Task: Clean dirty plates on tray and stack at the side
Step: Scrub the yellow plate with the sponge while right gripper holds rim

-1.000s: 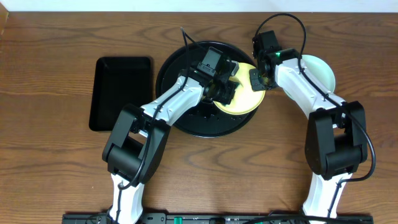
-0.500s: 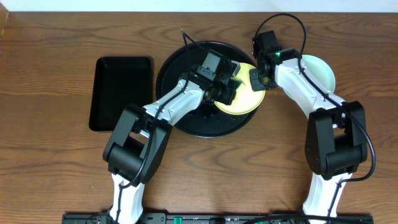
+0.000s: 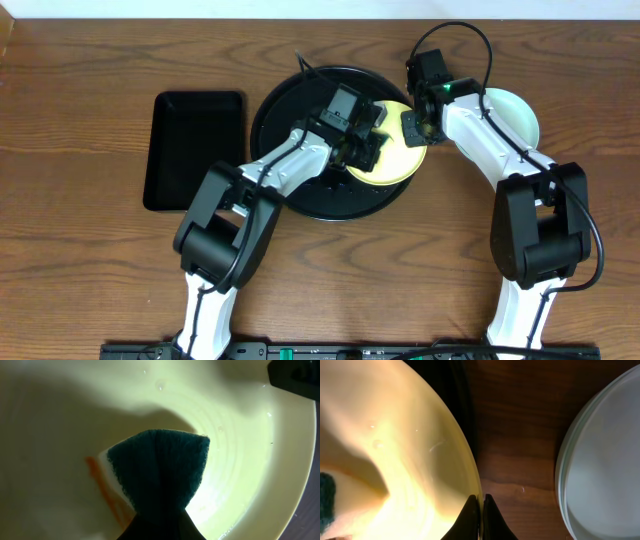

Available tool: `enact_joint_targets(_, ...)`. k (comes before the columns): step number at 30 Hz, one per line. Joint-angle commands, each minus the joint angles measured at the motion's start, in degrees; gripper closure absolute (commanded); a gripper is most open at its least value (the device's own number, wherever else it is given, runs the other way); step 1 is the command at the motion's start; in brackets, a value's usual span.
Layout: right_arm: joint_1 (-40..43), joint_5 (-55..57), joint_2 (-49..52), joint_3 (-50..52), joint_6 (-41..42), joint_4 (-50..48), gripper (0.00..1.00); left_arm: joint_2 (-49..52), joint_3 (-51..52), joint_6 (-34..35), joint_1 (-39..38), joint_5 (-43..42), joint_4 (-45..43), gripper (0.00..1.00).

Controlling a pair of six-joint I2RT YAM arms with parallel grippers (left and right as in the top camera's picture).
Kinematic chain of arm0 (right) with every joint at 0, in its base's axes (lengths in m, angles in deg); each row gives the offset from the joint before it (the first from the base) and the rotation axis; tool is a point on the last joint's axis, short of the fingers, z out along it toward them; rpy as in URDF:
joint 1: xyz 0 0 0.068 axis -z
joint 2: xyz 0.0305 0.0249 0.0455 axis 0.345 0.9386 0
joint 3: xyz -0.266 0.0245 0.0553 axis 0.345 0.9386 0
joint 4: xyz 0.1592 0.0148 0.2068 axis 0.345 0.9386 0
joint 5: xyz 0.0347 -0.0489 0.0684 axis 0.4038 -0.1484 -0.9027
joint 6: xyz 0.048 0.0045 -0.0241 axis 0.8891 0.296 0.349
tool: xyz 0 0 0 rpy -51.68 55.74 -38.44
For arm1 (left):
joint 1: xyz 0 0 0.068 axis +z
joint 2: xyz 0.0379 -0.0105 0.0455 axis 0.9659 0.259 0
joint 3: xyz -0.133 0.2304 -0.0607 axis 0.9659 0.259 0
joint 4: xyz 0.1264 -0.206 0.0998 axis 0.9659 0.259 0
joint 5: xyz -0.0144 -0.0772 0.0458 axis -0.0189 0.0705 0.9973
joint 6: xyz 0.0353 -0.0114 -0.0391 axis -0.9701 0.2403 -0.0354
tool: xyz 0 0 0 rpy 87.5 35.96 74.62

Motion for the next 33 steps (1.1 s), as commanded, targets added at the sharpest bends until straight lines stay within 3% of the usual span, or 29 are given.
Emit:
enact_joint_targets(1, -0.4, 2.4, -1.6, 0.5, 0.5, 0.2, 0.99, 1.8, 0.5, -0.5, -0.9, 0.3, 0.0, 0.92)
enact_joint_targets(33, -0.5, -0.3, -1.6, 0.5, -2.6, 0.3, 0.99, 3.7, 0.5, -0.5, -0.9, 11.2, -3.7, 0.92)
